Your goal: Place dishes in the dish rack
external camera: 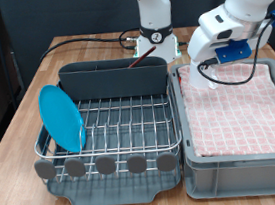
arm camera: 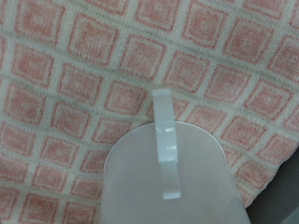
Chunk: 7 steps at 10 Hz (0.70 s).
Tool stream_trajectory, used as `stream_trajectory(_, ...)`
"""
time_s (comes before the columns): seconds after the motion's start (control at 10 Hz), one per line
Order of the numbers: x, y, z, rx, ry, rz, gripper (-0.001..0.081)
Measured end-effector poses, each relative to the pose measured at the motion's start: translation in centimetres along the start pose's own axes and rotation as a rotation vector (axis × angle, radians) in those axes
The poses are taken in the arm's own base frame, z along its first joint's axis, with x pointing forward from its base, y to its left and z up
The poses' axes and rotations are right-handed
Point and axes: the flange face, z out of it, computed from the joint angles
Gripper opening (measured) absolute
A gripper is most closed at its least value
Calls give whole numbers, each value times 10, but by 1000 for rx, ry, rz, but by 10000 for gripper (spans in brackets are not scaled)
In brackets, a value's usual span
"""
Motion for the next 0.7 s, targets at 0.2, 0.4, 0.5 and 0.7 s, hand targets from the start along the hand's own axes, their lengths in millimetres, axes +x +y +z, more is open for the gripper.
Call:
stream_trajectory(0.2,2,4,8,7,1,-14,802)
stream_trajectory(0.4,3,7,15,17,2,-26,802)
stream_trajectory(0.5,4,8,18,27,-3,-28,802)
stream_trajectory(0.7,4,10,25,44,-18,-30,802)
